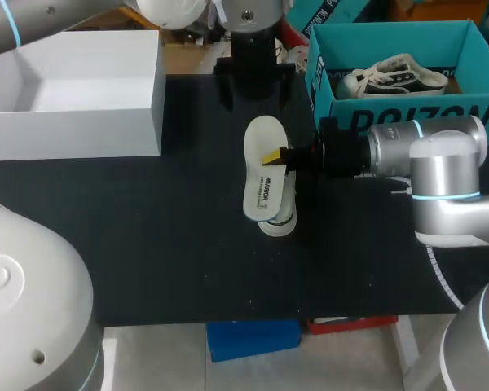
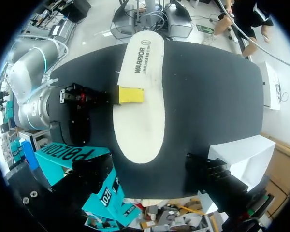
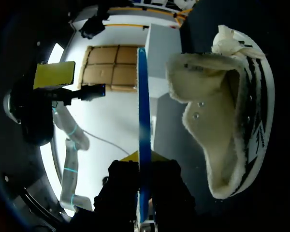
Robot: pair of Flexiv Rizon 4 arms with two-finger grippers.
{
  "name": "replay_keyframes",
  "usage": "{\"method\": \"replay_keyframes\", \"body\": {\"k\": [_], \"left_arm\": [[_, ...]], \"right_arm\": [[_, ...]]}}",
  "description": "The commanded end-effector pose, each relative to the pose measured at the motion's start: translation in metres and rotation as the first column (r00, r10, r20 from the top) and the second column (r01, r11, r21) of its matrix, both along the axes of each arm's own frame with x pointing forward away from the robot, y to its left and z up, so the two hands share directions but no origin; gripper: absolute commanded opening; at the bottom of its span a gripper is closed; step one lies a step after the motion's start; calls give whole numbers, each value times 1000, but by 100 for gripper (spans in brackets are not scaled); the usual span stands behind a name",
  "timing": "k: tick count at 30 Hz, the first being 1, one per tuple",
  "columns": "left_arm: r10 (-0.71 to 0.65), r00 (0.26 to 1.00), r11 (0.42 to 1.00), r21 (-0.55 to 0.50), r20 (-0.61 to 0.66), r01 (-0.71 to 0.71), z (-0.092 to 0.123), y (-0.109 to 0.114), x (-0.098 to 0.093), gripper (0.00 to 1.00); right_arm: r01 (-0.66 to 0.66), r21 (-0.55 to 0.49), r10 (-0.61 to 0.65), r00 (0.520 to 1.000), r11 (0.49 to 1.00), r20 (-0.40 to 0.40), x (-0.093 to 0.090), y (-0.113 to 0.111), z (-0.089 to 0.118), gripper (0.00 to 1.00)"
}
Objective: Take the shoe out of the shoebox, open the shoe tongue, remove and reinsert the insole, then place the shoe into the shoebox
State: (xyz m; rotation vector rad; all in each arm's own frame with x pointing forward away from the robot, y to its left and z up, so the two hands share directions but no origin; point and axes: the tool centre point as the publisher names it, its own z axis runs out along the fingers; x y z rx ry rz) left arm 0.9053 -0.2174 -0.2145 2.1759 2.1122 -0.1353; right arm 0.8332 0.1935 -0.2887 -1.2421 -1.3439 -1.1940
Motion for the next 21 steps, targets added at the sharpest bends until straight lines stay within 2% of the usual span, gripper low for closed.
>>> {"method": "replay_keyframes", "body": {"k": [1, 7, 11, 17, 21], "left_arm": [[-2, 1000, 1000, 21, -8, 2, -9, -7, 23, 100], [-5, 1000, 1000, 21, -5, 5, -11, -8, 37, 100], [2, 1000, 1000, 18, -1, -2, -10, -7, 39, 100], [6, 1000, 1000, 14, 2, -6, -7, -6, 30, 100], [8, 1000, 1000, 23, 13, -8, -4, -5, 15, 100]], "right_arm": [[3, -2, -3, 1000, 1000, 0, 0, 1, 0, 0], [3, -2, -3, 1000, 1000, 0, 0, 1, 0, 0], [3, -2, -3, 1000, 1000, 0, 0, 1, 0, 0], [3, -2, -3, 1000, 1000, 0, 0, 1, 0, 0], [3, -2, -3, 1000, 1000, 0, 0, 1, 0, 0]]}}
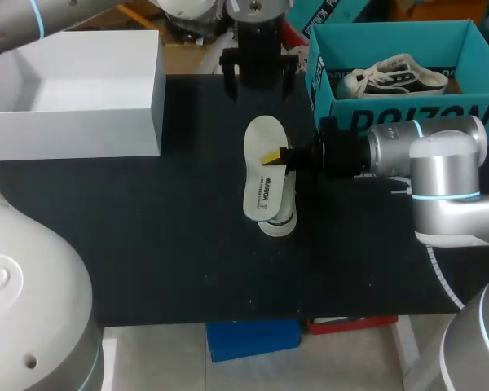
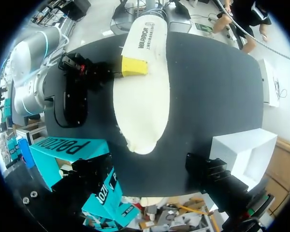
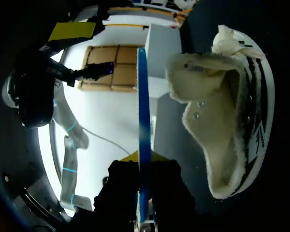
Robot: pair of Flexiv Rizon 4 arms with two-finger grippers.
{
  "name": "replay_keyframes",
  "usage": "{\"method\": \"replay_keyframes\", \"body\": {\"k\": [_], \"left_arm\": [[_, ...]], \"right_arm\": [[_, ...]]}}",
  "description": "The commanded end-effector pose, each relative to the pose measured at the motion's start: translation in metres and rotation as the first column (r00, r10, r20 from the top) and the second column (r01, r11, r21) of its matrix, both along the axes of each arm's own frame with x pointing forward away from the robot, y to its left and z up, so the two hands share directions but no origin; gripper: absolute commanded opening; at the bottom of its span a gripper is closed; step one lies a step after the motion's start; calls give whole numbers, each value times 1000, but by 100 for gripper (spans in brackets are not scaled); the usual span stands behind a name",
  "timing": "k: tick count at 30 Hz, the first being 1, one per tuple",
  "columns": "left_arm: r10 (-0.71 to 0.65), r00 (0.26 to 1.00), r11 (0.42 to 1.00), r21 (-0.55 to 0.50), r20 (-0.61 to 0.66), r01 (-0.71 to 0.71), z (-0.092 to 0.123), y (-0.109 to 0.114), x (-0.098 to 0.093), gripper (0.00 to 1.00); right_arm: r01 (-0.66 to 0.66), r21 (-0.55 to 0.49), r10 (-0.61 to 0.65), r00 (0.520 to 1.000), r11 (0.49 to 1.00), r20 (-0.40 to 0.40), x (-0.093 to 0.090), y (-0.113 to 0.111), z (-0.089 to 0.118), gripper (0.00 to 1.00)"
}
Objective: Take the shoe out of the shoebox, open the shoe tongue, remove and reinsert the insole, then place the shoe into the shoebox
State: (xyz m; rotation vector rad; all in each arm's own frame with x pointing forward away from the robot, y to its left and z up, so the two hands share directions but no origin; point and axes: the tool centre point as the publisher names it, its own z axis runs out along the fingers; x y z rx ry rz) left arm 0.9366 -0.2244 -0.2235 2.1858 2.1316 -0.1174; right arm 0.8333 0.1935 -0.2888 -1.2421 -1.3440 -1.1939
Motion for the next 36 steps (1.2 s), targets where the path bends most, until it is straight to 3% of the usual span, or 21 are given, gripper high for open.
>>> {"method": "replay_keyframes", "body": {"k": [1, 23, 31, 36], "left_arm": [[3, 1000, 1000, 1, 20, -3, 5, 2, -21, 100], [15, 1000, 1000, -18, 14, -14, 6, 3, -150, 100], [1, 1000, 1000, -1, 8, -1, 0, 7, -179, 100], [-6, 1000, 1000, -2, 3, 6, 0, 8, -185, 100]], "right_arm": [[3, -2, -3, 1000, 1000, 0, 0, 1, 0, 0], [3, -2, -3, 1000, 1000, 0, 0, 1, 0, 0], [3, -2, -3, 1000, 1000, 0, 0, 1, 0, 0], [3, -2, -3, 1000, 1000, 0, 0, 1, 0, 0]]}}
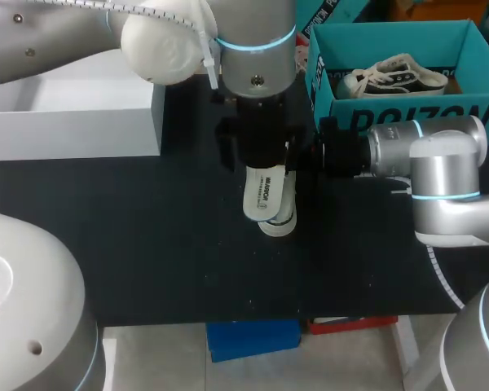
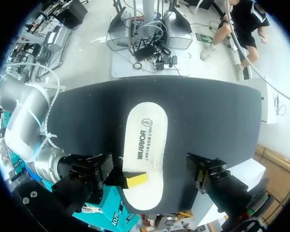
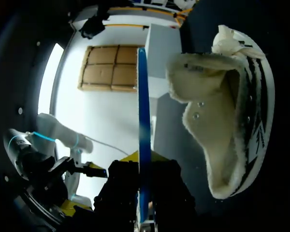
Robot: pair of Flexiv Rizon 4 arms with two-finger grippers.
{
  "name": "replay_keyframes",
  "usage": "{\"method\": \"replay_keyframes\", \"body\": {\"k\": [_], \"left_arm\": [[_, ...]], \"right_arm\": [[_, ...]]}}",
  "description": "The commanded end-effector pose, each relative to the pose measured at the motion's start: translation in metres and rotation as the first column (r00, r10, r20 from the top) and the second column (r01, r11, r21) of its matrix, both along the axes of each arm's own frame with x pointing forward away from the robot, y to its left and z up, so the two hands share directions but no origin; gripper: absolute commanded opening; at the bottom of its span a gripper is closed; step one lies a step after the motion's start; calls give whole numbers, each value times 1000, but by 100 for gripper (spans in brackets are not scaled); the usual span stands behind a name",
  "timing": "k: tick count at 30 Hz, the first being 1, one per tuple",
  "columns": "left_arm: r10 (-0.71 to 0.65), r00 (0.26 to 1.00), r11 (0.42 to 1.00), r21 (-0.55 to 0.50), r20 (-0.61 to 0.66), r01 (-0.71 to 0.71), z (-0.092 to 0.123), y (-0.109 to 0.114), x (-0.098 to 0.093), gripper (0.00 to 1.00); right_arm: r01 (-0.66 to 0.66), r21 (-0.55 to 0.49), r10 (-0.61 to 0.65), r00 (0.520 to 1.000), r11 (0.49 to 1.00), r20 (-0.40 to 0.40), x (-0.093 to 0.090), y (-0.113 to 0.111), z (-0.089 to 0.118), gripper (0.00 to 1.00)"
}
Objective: Take the shoe out of the shoebox, open the shoe tongue, remove and reinsert the insole, then place the shoe into the shoebox
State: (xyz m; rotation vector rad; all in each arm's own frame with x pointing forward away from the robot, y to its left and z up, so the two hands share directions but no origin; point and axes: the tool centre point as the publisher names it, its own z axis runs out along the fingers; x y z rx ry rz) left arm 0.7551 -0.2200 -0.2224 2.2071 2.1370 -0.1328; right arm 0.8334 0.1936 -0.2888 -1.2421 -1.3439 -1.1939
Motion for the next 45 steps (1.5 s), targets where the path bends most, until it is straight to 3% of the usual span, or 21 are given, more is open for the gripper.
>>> {"method": "replay_keyframes", "body": {"k": [1, 17, 26, 32, 38, 40, 45], "left_arm": [[0, 1000, 1000, -15, 22, 0, -1, 3, -4, 100], [-29, 999, 981, -192, -36, 21, 6, 8, -1, 100], [-63, 996, 894, -447, -70, 26, 16, 17, -3, 100], [-95, 990, 826, -563, -108, 18, 20, 23, -4, 100], [-123, 979, 786, -619, -162, -3, 20, 28, -3, 100], [-177, 942, 782, -622, -283, -40, 19, 29, -4, 100], [-177, 942, 782, -622, -283, -40, 19, 29, -4, 100]], "right_arm": [[3, -2, -3, 1000, 1000, 0, 0, 1, 0, 0], [3, -2, -3, 1000, 1000, 0, 0, 1, 0, 0], [3, -2, -3, 1000, 1000, 0, 0, 1, 0, 0], [3, -2, -3, 1000, 1000, 0, 0, 1, 0, 0], [3, -2, -3, 1000, 1000, 0, 0, 1, 0, 0], [3, -2, -3, 1000, 1000, 0, 0, 1, 0, 0], [3, -2, -3, 1000, 1000, 0, 0, 1, 0, 0]]}}
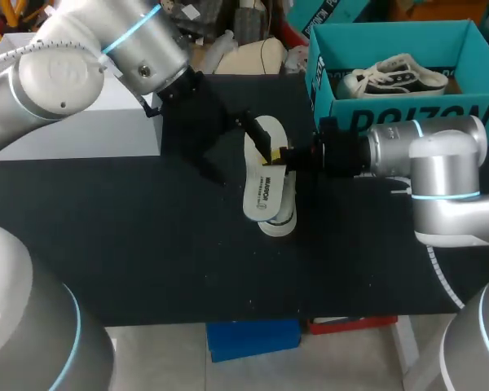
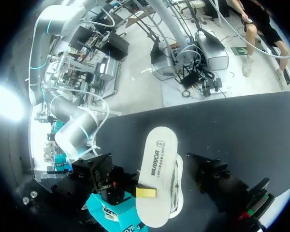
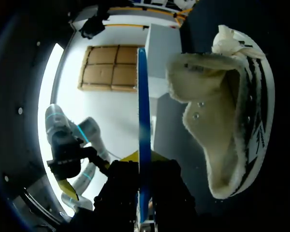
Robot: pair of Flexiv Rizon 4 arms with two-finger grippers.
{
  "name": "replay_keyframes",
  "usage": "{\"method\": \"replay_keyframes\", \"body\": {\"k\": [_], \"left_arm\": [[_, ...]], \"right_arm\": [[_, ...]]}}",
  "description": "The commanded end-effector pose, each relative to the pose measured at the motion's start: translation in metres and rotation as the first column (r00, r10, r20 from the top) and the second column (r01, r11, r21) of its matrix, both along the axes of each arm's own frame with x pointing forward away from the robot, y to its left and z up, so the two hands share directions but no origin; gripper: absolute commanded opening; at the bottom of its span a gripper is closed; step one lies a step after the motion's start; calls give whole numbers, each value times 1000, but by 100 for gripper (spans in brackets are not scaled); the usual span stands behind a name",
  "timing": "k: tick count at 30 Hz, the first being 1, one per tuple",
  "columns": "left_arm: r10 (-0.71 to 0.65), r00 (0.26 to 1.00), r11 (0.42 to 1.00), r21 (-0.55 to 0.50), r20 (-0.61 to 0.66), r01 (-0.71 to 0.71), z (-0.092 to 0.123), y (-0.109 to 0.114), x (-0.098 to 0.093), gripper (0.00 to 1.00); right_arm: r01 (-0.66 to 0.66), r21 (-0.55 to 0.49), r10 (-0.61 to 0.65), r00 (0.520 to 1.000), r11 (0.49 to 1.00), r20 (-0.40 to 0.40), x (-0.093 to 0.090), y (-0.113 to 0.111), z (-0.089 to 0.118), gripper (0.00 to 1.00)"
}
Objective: Take the shoe out of the shoebox, open the shoe tongue, remove and reinsert the insole, then place the shoe into the shoebox
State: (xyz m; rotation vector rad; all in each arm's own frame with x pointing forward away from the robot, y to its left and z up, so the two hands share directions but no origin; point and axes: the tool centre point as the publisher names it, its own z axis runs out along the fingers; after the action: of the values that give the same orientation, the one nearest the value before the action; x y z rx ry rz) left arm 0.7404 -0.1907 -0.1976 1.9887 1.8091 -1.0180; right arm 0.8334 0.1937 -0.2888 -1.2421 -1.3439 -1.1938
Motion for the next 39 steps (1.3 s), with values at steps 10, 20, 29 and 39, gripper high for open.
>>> {"method": "replay_keyframes", "body": {"k": [10, 20, 29, 39], "left_arm": [[-4, 999, 997, -81, -34, 1, -6, 0, 11, 100], [-12, 998, 954, -299, 62, 30, -2, 0, -2, 100], [51, 993, 891, -453, 108, 3, -4, 16, -8, 100], [103, 992, 829, -558, 66, -49, -17, 29, -7, 100]], "right_arm": [[3, -2, -3, 1000, 1000, 0, 0, 1, 0, 0], [3, -2, -3, 1000, 1000, 0, 0, 1, 0, 0], [3, -2, -3, 1000, 1000, 0, 0, 1, 0, 0], [3, -2, -3, 1000, 1000, 0, 0, 1, 0, 0]]}}
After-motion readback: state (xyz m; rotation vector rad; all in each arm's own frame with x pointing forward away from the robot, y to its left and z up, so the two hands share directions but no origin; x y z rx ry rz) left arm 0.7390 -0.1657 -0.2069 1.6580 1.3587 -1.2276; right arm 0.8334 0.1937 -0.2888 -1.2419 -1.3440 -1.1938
